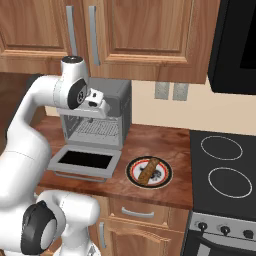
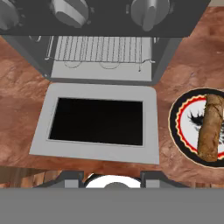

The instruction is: Pull the toaster oven rack outwards. Pick up the baguette from the plate and place it on the toaster oven rack. Close the toaster oven door fully and set the temperature to the lowest setting.

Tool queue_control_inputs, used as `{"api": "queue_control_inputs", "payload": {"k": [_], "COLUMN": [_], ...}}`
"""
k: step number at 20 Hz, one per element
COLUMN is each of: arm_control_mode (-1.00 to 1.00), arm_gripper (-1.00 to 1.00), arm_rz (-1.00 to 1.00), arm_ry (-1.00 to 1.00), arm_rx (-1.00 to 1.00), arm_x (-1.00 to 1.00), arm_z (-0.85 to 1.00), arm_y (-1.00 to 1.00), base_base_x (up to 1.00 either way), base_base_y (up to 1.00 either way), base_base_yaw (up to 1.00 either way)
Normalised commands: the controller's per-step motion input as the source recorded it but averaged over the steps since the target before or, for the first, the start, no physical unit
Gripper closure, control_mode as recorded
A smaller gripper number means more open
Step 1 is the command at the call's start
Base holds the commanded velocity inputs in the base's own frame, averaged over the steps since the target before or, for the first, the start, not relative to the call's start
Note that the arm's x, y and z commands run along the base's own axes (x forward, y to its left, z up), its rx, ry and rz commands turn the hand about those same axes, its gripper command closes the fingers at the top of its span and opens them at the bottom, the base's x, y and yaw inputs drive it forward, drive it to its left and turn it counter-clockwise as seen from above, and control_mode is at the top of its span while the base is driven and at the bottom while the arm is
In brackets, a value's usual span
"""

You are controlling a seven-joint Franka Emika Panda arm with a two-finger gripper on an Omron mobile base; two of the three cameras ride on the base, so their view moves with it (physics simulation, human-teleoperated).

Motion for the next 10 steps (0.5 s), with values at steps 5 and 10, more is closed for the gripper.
{"api": "queue_control_inputs", "payload": {"k": [5, 10], "arm_control_mode": [-1.0, -1.0], "arm_gripper": [-1.0, -1.0], "arm_rz": [0.02, 0.13], "arm_ry": [-0.02, -0.08], "arm_rx": [0.0, -0.01], "arm_x": [-0.14, -0.1], "arm_z": [-0.2, -0.5], "arm_y": [0.0, 0.23], "base_base_x": [0.0, 0.0], "base_base_y": [0.0, 0.0], "base_base_yaw": [0.0, 0.0]}}
